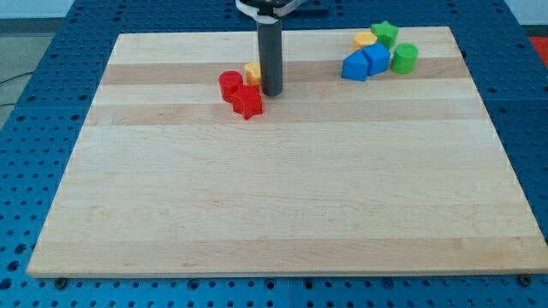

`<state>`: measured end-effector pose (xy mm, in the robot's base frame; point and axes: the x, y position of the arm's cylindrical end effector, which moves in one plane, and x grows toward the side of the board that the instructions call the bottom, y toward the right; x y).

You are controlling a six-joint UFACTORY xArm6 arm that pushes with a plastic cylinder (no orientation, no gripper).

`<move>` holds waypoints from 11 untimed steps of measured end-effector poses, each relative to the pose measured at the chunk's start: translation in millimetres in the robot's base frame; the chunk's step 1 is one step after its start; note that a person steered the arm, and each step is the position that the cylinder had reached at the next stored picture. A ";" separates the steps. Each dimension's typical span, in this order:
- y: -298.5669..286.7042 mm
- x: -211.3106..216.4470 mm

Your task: Push the yellow heart above the red circle

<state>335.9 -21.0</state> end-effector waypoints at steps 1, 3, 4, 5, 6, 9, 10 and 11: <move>17.1 -19.8; -92.3 -24.3; -131.1 -1.0; -116.2 -0.2; -91.0 12.1; -149.3 41.5; -78.5 77.6; -17.4 56.7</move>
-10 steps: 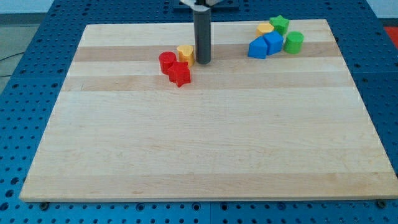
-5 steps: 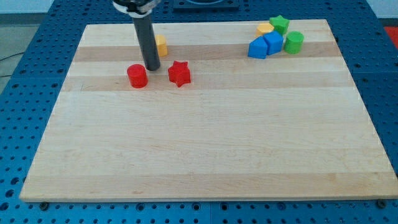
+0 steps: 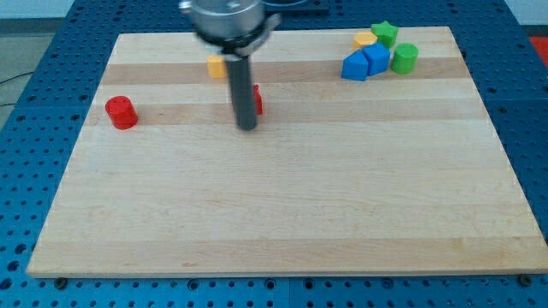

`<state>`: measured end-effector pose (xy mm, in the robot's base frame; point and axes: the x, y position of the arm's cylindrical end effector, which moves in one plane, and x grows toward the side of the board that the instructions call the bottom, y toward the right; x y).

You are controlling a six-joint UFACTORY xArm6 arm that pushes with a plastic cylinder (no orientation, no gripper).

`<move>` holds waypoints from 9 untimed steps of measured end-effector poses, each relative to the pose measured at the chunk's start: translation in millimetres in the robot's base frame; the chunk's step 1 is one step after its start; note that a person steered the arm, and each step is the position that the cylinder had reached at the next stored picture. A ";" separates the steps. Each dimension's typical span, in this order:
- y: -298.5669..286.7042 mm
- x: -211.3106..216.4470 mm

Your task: Push the yellow heart above the red circle

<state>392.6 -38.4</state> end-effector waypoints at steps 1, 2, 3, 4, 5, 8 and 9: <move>3.0 -48.8; -33.4 -54.4; -20.1 -84.3; -81.4 -49.7; -141.1 -29.2; -33.1 -138.8; -108.8 -86.2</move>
<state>306.4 -147.2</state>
